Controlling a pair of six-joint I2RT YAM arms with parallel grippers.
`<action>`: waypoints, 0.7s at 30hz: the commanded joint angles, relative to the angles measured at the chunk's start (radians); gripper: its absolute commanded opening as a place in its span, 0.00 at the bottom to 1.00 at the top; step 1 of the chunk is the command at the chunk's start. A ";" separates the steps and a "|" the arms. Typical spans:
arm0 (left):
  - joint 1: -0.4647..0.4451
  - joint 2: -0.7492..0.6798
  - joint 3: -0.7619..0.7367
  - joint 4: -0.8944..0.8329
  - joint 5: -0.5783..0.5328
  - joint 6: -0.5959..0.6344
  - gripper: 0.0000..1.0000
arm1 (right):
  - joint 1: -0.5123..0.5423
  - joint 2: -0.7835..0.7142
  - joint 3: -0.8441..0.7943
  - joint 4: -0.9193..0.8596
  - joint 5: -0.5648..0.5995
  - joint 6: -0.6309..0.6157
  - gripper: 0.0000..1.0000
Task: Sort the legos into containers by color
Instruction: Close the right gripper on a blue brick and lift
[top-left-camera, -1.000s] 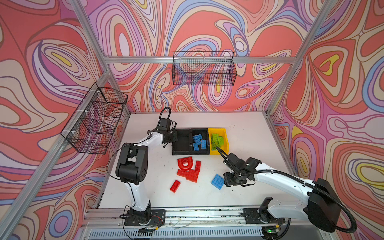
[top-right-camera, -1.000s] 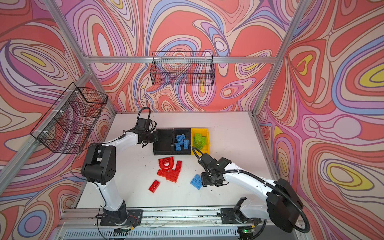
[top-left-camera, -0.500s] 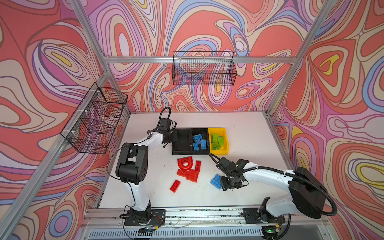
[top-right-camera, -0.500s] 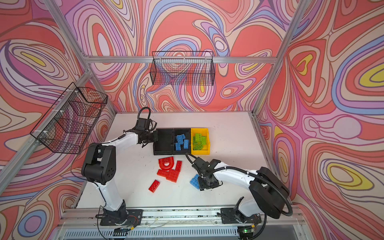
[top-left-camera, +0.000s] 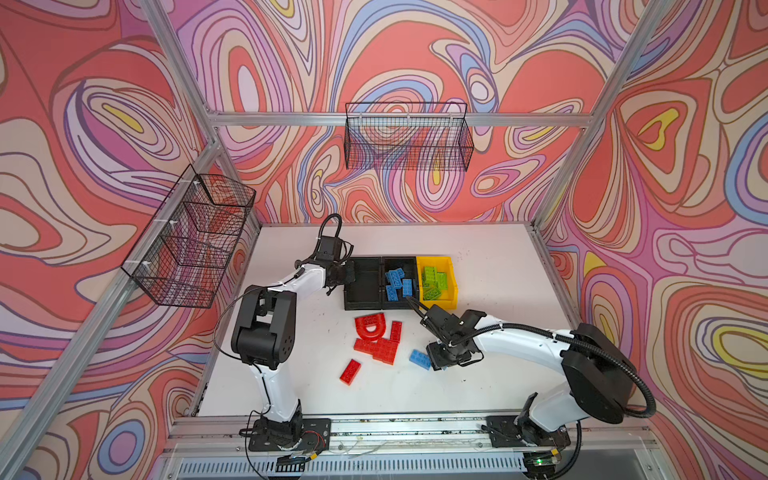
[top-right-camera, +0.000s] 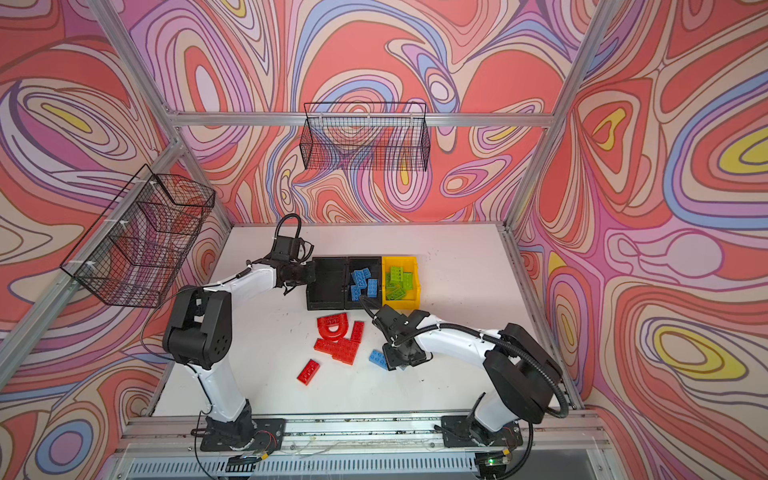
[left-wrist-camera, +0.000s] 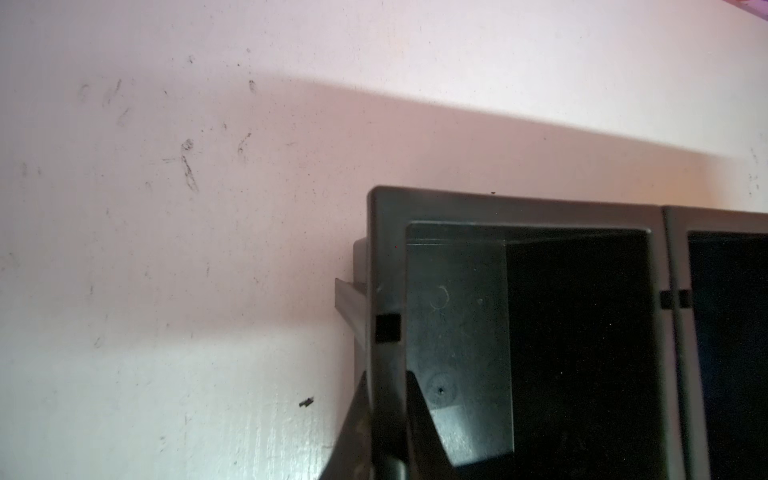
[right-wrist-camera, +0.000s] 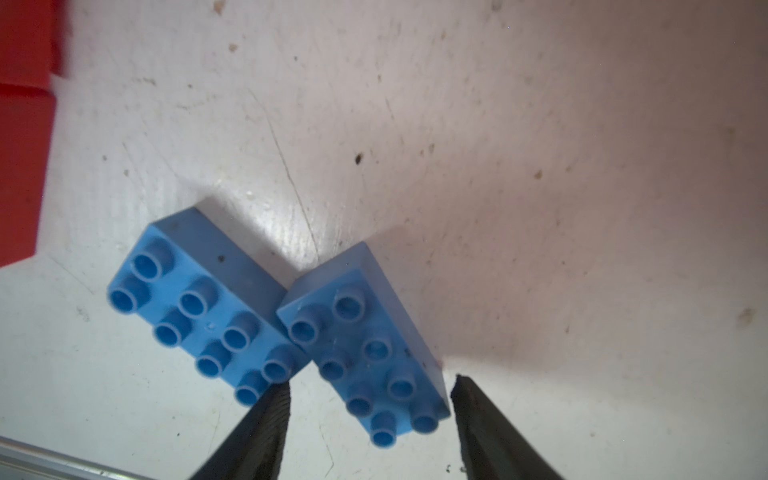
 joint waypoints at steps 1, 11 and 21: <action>0.000 -0.033 0.005 0.031 0.011 0.002 0.00 | 0.003 0.050 -0.003 0.015 0.046 -0.028 0.62; 0.000 -0.026 0.011 0.029 0.016 0.002 0.00 | 0.003 0.017 -0.032 0.003 0.042 -0.024 0.48; 0.000 -0.028 0.011 0.028 0.018 0.002 0.00 | 0.003 0.007 -0.033 0.011 0.061 -0.008 0.43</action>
